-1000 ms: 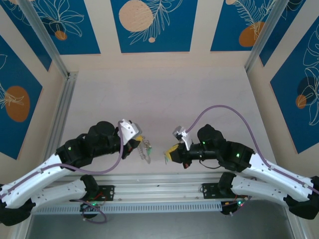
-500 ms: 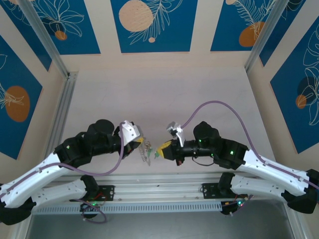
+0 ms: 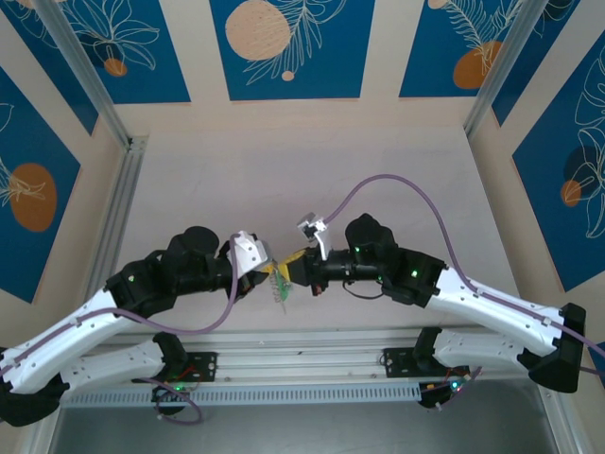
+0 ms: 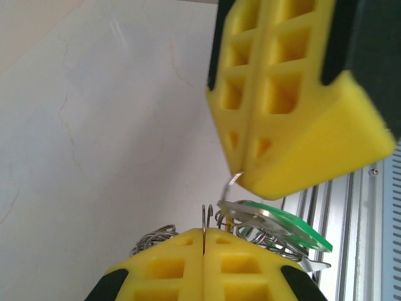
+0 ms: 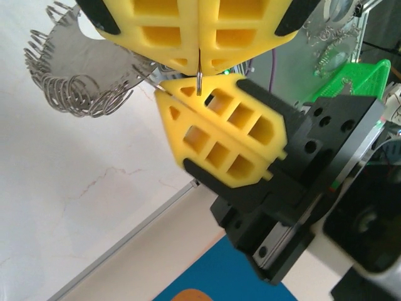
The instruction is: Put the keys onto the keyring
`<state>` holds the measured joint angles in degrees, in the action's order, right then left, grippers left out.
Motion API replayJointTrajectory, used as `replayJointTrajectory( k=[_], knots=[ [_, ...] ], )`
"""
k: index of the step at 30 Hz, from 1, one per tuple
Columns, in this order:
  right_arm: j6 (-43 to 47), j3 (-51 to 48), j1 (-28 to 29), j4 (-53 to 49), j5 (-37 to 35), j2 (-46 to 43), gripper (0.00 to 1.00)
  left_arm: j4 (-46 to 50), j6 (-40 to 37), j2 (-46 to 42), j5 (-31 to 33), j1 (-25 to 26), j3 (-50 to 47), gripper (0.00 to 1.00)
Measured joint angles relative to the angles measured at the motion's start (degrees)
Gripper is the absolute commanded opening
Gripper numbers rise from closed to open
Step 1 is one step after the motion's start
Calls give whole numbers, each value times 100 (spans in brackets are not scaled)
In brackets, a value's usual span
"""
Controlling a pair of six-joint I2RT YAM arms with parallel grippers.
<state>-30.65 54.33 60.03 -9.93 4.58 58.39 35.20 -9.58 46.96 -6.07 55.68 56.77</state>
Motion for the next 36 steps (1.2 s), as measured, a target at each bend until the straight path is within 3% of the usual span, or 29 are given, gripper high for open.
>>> replayJointTrajectory(
  k=[26, 36],
  knots=[
    [-35, 258, 90, -702, -201, 129, 0, 0, -2, -13, 173, 7, 0, 0],
    [243, 179, 321, -345, -129, -599, 0, 0, -2, -13, 210, 4, 0, 0]
  ],
)
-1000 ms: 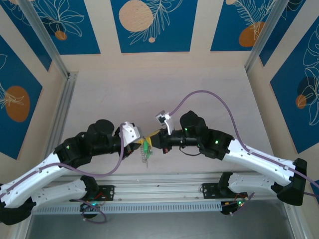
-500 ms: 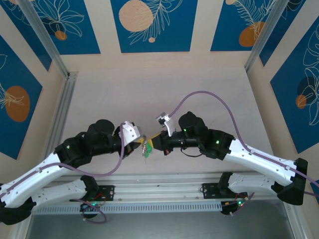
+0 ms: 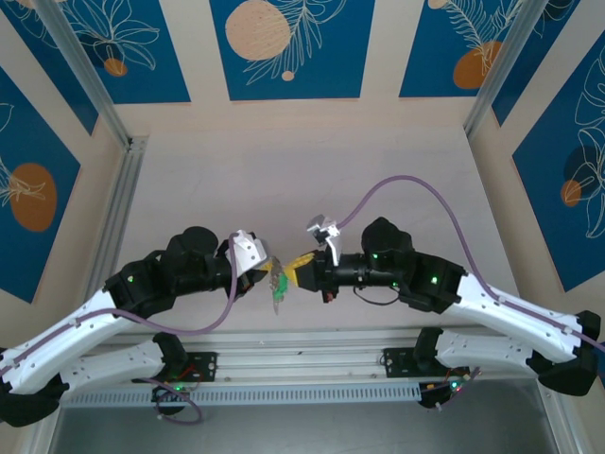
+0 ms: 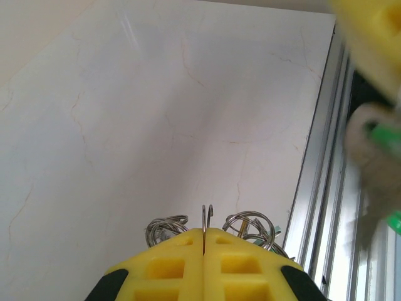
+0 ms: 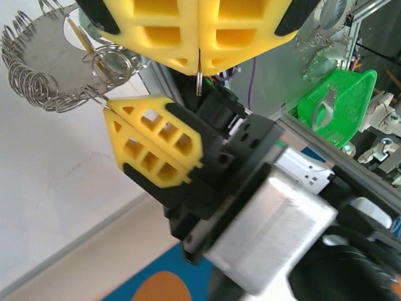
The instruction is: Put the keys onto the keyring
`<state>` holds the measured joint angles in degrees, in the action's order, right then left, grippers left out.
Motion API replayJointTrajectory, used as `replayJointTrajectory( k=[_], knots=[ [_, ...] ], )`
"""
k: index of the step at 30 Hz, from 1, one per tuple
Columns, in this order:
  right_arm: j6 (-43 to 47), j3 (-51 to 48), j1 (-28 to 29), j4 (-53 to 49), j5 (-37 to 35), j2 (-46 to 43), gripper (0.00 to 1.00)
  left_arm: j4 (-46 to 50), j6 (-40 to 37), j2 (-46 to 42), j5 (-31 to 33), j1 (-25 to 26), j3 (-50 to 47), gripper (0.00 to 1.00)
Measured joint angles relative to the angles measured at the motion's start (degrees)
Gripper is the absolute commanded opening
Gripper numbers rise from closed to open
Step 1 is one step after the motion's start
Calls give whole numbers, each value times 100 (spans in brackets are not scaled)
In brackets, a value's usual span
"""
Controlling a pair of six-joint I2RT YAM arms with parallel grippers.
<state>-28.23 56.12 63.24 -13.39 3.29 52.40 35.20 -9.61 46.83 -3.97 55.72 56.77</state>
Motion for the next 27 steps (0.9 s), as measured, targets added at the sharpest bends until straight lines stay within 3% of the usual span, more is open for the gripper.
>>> replayJointTrajectory(
  k=[14, 27],
  knots=[
    [256, 13, 2, -1189, -483, -33, 0, 2, -2, 2, 17, 4, 2, 0],
    [413, 68, -297, -1113, -433, 490, 0, 7, -2, 17, 15, 35, 9, 0]
  ],
)
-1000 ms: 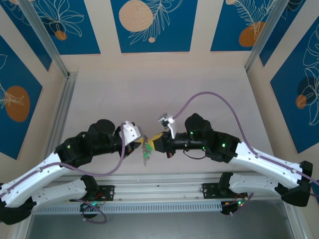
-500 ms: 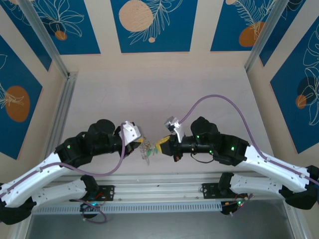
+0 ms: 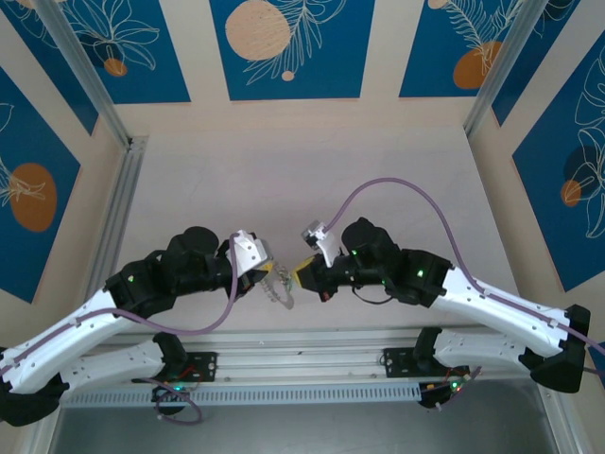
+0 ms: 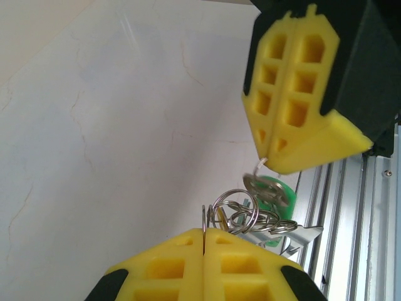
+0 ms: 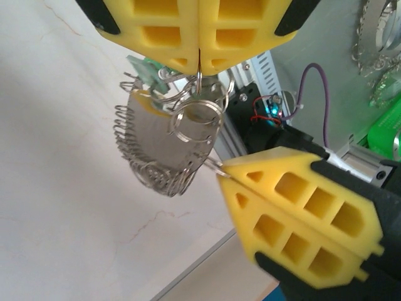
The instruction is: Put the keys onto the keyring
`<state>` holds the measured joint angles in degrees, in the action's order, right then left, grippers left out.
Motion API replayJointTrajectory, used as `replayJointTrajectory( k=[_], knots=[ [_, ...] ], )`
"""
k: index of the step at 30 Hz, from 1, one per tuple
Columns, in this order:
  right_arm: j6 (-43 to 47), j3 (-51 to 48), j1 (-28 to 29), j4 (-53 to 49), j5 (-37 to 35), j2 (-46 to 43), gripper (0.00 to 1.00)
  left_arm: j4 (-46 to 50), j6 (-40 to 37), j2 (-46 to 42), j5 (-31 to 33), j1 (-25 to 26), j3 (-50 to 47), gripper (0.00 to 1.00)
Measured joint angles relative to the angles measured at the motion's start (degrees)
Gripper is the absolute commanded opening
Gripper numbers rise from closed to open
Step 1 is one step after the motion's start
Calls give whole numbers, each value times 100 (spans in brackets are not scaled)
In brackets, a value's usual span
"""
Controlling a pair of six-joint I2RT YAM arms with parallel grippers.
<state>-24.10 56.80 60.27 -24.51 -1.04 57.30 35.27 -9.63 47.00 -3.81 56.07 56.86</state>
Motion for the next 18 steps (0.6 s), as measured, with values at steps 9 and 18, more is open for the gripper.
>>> replayJointTrajectory(
  k=[9, 18],
  knots=[
    [210, 409, -227, -107, -2, 7, 0, 0, -2, 7, -22, 9, 0, 0],
    [361, 514, -245, -59, 271, 516, 0, 0, -2, 48, -61, 31, 0, 0]
  ],
)
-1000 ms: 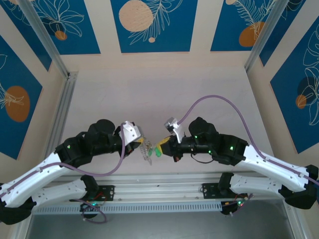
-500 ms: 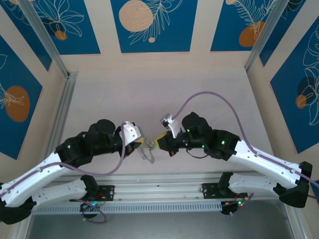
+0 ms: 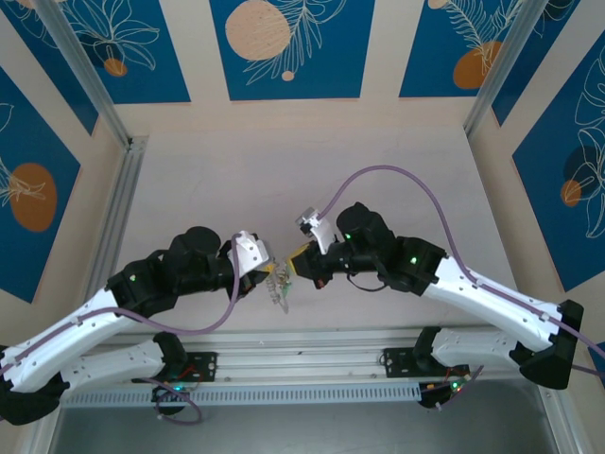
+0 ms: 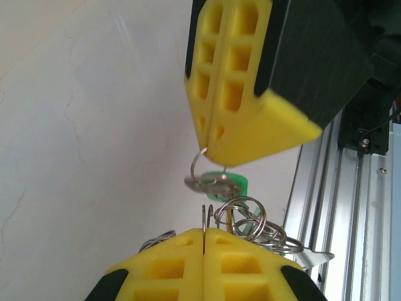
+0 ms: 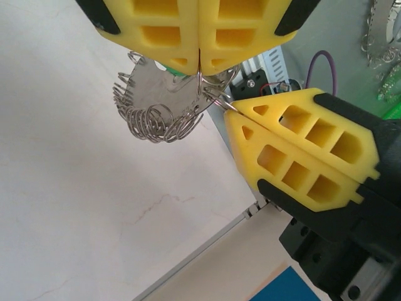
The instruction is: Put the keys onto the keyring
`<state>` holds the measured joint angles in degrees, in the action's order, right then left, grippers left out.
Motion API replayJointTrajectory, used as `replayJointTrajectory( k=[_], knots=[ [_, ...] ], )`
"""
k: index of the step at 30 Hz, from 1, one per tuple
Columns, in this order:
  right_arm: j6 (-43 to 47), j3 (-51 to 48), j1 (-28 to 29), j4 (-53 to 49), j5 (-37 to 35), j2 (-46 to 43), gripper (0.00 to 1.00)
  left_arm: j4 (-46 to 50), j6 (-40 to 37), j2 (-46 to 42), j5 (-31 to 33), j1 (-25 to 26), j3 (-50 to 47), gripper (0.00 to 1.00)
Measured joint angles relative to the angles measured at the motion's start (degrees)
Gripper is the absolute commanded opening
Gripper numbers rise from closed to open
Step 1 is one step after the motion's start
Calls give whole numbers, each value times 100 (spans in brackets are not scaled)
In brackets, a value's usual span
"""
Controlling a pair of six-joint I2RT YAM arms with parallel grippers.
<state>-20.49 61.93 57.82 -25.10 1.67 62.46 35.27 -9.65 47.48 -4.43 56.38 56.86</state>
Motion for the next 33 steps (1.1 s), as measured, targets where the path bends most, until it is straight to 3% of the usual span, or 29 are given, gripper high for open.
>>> replayJointTrajectory(
  k=[33],
  knots=[
    [-98, 0, 66, 332, 496, 109, 0, 37, 2, 2, 42, 4, 0, 0]
  ],
)
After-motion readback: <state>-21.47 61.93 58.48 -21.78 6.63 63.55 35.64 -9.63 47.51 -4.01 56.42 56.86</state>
